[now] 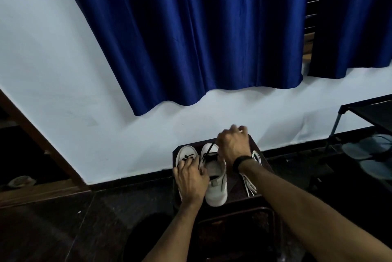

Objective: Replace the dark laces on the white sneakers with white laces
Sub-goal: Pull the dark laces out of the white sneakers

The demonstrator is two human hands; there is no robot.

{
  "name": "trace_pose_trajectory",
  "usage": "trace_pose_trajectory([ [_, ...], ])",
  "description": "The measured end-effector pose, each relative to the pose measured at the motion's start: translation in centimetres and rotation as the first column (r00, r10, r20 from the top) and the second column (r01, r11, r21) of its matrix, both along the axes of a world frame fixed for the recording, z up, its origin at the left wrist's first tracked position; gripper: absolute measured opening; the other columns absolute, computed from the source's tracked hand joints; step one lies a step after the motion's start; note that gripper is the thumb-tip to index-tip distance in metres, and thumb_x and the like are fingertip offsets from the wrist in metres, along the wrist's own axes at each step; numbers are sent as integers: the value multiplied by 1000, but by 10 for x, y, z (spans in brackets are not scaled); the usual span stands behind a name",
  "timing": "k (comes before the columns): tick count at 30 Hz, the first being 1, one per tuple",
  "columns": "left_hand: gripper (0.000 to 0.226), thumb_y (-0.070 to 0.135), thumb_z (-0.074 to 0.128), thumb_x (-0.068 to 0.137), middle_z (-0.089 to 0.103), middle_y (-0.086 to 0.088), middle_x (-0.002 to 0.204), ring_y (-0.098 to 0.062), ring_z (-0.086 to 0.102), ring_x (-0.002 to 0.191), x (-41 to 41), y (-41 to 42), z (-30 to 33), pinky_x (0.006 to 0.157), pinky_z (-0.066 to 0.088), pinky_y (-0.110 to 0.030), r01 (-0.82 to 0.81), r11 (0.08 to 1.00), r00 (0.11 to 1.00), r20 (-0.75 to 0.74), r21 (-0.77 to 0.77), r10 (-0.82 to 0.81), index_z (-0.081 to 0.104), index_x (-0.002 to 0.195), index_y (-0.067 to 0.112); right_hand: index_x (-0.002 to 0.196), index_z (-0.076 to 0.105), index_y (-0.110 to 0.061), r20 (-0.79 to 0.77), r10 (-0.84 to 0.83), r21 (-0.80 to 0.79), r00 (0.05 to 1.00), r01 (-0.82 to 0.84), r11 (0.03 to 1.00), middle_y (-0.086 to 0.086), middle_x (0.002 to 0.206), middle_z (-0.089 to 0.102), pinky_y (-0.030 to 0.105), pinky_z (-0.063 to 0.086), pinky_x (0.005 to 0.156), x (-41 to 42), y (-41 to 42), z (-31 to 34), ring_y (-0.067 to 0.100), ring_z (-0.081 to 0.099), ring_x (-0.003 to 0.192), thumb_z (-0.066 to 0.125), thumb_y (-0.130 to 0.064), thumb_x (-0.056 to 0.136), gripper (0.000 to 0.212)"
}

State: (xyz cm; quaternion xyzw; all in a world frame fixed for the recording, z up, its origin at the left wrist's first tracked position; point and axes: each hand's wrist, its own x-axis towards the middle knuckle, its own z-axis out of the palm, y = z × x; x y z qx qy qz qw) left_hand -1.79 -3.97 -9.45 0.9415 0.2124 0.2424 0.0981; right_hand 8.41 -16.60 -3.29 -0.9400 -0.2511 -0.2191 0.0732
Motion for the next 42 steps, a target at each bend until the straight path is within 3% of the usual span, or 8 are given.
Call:
trace_pose_trajectory([
  [4, 43, 33, 67, 72, 73, 2, 101, -24, 59, 104, 1, -3, -1, 85, 43, -41, -17, 1000, 1000, 19, -4, 17, 70, 113, 23, 97, 70, -24, -304, -318, 197, 898, 386, 901, 1, 98, 68, 41, 33, 86, 25, -26, 19, 25, 49, 105, 56, -37, 82, 25],
  [9, 35, 27, 69, 69, 72, 2, 95, -25, 59, 97, 2, -5, -4, 80, 43, -41, -31, 1000, 998, 55, -5, 31, 72, 104, 24, 127, 58, -23, -318, 260, 170, 912, -215, 962, 3, 125, 60, 34, 42, 98, 16, -11, 3, 26, 47, 119, 66, -31, 72, 56],
  [13, 17, 27, 67, 71, 69, 3, 85, -25, 58, 90, 0, -3, -6, 77, 41, -40, -36, 999, 998, 48, 21, 35, 73, 87, 24, 105, 69, -24, -245, 405, -206, 881, -456, 866, 4, 100, 68, 36, 34, 93, -9, 17, -14, 26, 53, 106, 59, -37, 84, 26],
  [22, 14, 29, 62, 76, 71, 3, 81, -24, 60, 88, 3, -7, -1, 75, 41, -40, -10, 1000, 999, 51, 24, 9, 72, 86, 26, 79, 71, -22, -94, 62, 102, 994, -52, 993, 2, 76, 70, 39, 41, 79, -15, 8, -21, 26, 61, 92, 63, -23, 75, 9],
  [26, 29, 21, 72, 66, 73, 2, 84, -24, 63, 89, 1, -3, 1, 75, 40, -38, -33, 999, 998, 59, 2, 33, 74, 95, 26, 89, 72, -20, -338, -46, 569, 940, 242, 786, 9, 85, 72, 34, 50, 68, 13, -12, 0, 32, 66, 85, 65, -27, 82, 12],
  [29, 41, 20, 69, 59, 72, 0, 86, -25, 64, 89, 5, -2, 3, 77, 43, -39, -25, 999, 999, 23, 39, 24, 74, 99, 25, 85, 73, -21, -510, 144, 497, 848, 154, 854, 2, 77, 67, 25, 42, 69, 36, -33, 28, 24, 63, 86, 70, -29, 83, 9],
  [34, 42, 25, 63, 61, 59, -4, 106, -28, 51, 103, 27, 4, 16, 86, 41, -41, 126, 976, 984, -148, 177, -100, 71, 102, 25, 77, 68, -32, -654, 55, 214, 754, 115, 970, 0, 95, 71, 23, 47, 74, 33, -40, 18, 18, 64, 92, 73, -38, 76, 8],
  [42, 21, 27, 56, 81, 66, 5, 90, -19, 55, 97, 60, 14, 17, 85, 36, -36, 253, 938, 958, -197, 237, -208, 75, 88, 26, 93, 65, -25, -650, 131, 336, 748, 129, 933, 4, 99, 70, 29, 53, 82, 1, -2, -26, 22, 65, 98, 73, -41, 73, 27],
])
